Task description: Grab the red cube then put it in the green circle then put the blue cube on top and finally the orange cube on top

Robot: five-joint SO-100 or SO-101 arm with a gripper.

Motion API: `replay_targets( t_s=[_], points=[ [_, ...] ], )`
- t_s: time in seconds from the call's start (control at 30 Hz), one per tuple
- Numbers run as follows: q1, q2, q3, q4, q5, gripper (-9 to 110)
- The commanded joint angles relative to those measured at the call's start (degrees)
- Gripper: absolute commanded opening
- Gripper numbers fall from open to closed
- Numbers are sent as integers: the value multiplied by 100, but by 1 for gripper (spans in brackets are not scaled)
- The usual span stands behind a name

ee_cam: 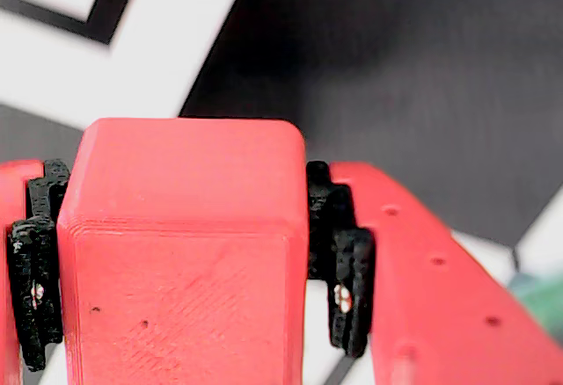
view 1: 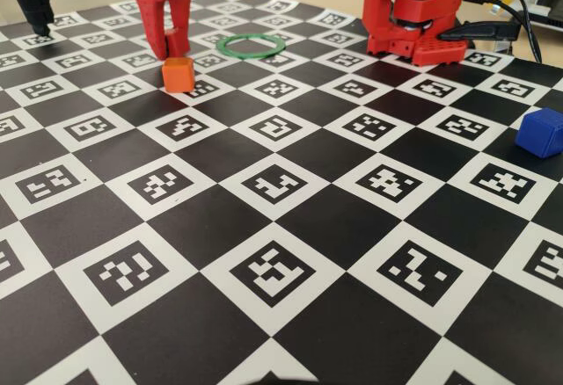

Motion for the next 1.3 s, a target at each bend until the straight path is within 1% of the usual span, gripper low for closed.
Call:
replay_targets(
  t_s=[0.0,0.13,0.4,0.67,0.9,1.17,1.27],
  points=[
    [-44,1090,-721,422,167,-1],
    [-9,1292,-1063,940,343,-1],
    [246,2021,-1037,1688,659,-1],
    [694,2531,-1011,2312,589,-1],
    [1090,3155,-308,2109,633,-1],
    [1195,3902,668,1898,624,-1],
    [1195,4157,1107,1652,668,-1]
  ],
)
